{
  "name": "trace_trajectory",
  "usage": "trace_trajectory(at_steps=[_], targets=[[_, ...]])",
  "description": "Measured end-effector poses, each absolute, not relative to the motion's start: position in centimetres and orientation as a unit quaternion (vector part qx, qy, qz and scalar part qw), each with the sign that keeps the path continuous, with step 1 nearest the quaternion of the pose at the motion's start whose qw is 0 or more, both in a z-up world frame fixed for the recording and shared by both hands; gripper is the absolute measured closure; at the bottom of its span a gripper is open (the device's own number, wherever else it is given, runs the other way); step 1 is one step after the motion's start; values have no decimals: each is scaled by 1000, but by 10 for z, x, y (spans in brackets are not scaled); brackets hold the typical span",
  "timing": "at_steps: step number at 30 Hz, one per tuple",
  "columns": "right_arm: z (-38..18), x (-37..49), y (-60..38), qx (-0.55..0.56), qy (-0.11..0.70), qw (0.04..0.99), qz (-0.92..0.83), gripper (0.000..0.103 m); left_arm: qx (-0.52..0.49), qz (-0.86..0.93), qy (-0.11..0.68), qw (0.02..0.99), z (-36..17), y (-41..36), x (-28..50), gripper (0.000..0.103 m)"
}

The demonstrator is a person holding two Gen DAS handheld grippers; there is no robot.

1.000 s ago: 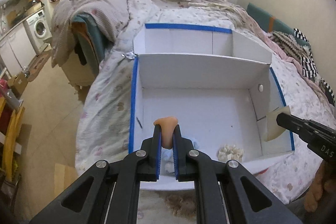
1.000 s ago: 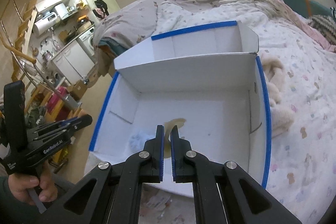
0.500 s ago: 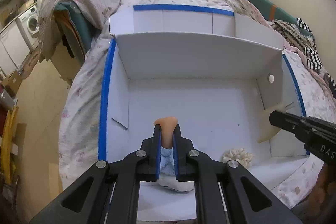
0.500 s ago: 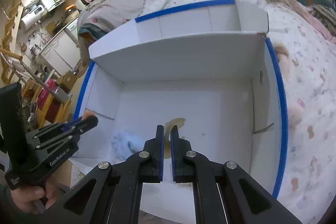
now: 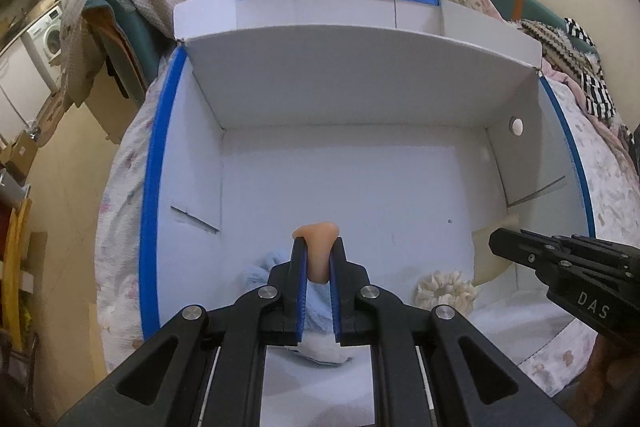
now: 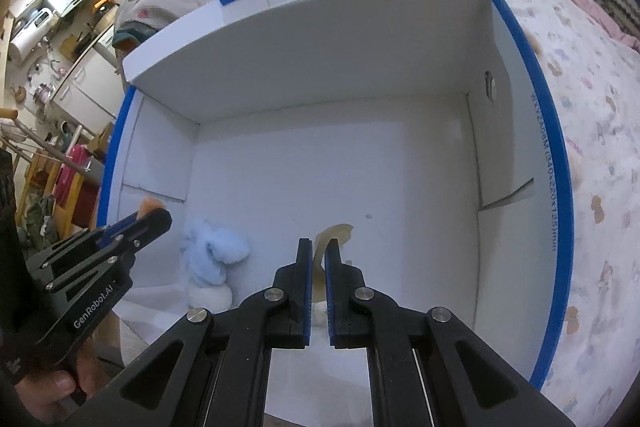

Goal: Organize soft objects
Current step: 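Carry the orange foam and tan sponge into the box and open both grippers, then lift both tools out of the box toward the remaining items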

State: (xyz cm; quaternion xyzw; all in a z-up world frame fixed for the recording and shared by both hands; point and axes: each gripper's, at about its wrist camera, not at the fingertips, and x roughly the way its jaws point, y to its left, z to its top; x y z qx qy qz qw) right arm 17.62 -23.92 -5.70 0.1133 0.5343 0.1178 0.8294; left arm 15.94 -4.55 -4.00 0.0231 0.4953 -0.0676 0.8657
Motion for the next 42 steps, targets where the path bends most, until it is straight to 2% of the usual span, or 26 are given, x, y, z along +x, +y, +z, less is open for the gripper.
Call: trace_trajectory(at_steps=[17, 31, 32, 36, 38, 41, 42], targets=[[-57, 178, -243, 128, 532, 829, 115, 95, 6, -55, 515, 855, -53, -41, 165, 93], [-50, 175, -246, 137, 516, 837, 123, 90, -6, -54, 511, 858, -47, -35, 162, 88], [-50, 175, -247, 137, 515, 837, 123, 89, -5, -55, 510, 859, -47, -35, 162, 87], [-50, 175, -248, 140, 516, 836, 122, 88, 2, -51, 504, 862, -44, -37, 160, 64], [-50, 175, -248, 139, 516, 837, 119, 86, 4, -50, 496, 867, -40, -37, 158, 61], [-49, 176, -248, 144, 515, 837, 117, 67, 3, -53, 492, 869, -37, -38, 159, 55], [-48, 177, -248, 146, 514, 837, 116, 51, 2, -53, 493, 869, -37, -38, 159, 52]])
